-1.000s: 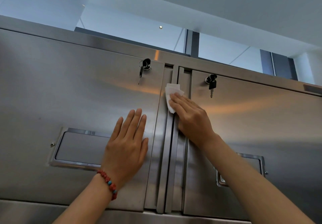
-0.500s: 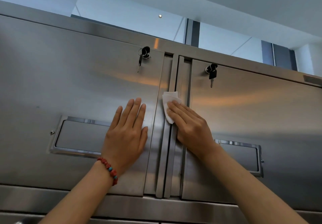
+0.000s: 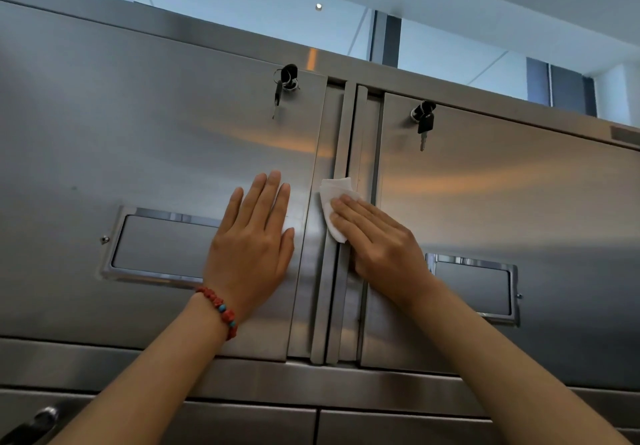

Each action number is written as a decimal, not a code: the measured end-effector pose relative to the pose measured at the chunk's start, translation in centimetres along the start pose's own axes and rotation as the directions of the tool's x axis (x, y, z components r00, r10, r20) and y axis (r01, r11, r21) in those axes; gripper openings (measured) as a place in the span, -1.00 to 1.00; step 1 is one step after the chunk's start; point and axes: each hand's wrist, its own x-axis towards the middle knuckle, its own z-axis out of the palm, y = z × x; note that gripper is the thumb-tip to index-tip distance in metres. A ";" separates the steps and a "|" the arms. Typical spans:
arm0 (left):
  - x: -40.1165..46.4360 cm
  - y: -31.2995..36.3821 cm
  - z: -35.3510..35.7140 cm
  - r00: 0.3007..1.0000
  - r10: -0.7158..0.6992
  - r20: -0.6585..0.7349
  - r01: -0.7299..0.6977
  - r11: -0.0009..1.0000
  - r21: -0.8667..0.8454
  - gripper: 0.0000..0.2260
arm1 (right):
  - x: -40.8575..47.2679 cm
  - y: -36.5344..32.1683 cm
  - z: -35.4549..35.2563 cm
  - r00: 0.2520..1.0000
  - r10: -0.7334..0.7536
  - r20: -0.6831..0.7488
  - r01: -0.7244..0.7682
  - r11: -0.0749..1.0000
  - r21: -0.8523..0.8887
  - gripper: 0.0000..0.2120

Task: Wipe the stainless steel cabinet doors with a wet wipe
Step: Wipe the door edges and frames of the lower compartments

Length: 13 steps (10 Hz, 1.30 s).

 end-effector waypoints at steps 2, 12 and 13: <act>0.0 0.0 0.0 1.000 0.000 -0.003 0.000 1.000 -0.007 -0.51 | 1.2 0.4 0.4 0.997 0.077 -0.020 -0.076 0.997 0.007 -0.66; 0.0 -0.1 0.0 0.999 0.012 -0.040 -0.012 1.000 -0.012 -0.51 | 2.0 0.6 1.2 0.985 0.153 -0.077 -0.152 0.988 0.018 -0.64; 0.0 -0.1 0.1 0.999 0.012 -0.037 -0.013 1.000 -0.016 -0.51 | 1.1 0.0 1.1 0.988 0.140 -0.069 -0.139 0.990 0.024 -0.64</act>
